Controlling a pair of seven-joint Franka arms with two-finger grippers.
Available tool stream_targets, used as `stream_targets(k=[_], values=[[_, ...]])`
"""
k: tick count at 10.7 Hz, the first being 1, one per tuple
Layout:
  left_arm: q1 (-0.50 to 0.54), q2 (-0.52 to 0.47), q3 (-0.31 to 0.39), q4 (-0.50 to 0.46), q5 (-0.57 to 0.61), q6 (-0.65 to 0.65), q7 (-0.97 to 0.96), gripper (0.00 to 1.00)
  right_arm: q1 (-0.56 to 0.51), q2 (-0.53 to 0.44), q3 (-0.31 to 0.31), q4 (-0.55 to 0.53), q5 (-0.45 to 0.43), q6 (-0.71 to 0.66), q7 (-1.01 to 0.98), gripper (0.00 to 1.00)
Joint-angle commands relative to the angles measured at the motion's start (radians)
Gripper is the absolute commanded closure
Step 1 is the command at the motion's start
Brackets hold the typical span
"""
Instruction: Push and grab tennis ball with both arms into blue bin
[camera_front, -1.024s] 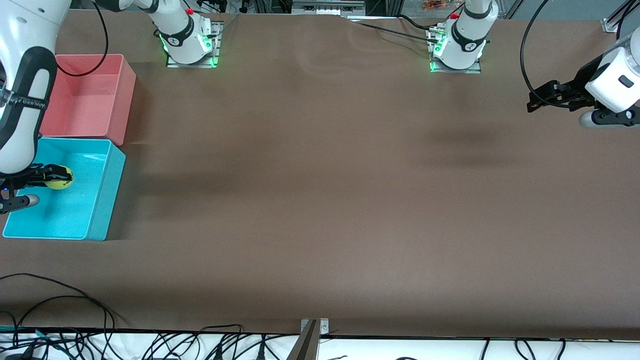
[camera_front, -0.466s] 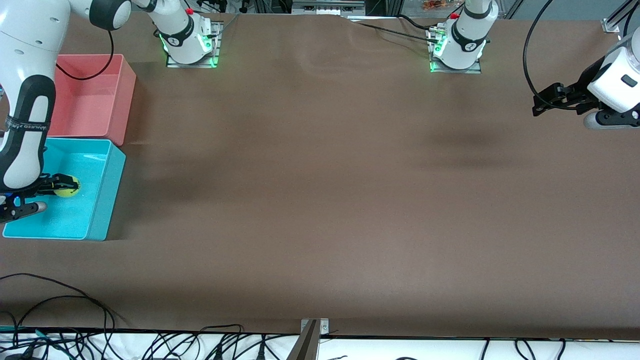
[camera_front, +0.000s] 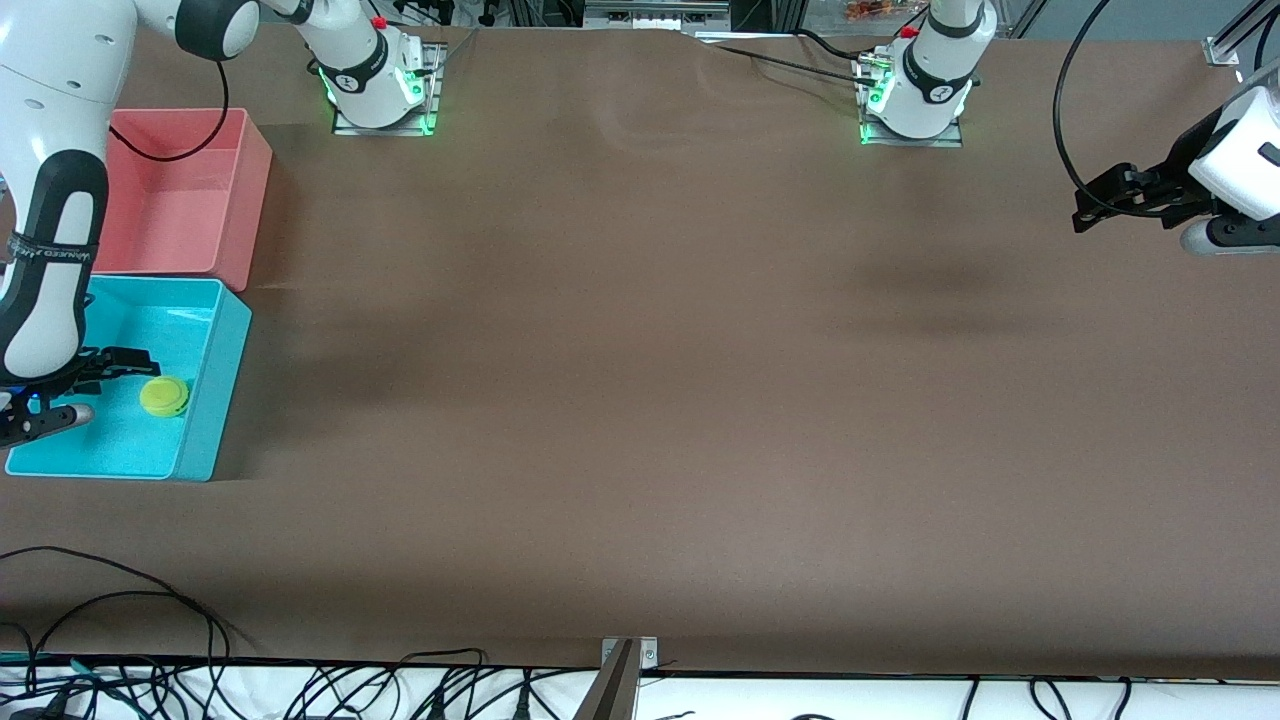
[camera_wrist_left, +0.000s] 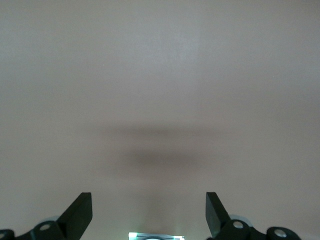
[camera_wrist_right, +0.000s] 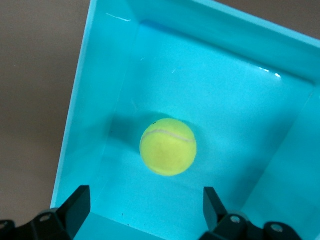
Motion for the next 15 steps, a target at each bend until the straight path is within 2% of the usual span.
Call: stream_targets(k=[1,5,7,9,15], values=[[-0.008,0.015,-0.004,0.022,0.016,0.046,-0.002,0.0,0.001,-0.033,0.003,0.026,-0.015,-0.049,-0.017,0.0],[0.001,-0.031,-0.005,-0.067,0.019,0.103,0.006,0.0,0.001,-0.042,0.0,0.181,-0.011,-0.216,-0.012,0.0],[0.004,-0.028,-0.004,-0.067,0.019,0.106,0.011,0.0,0.001,-0.058,-0.003,0.309,-0.011,-0.335,-0.003,0.0],[0.004,-0.024,-0.004,-0.064,0.019,0.103,0.011,0.0,0.01,-0.084,-0.001,0.374,-0.006,-0.371,-0.003,0.0],[0.003,-0.019,-0.004,-0.053,0.019,0.106,0.011,0.0,0.11,-0.237,0.007,0.379,-0.022,-0.47,0.051,0.0]])
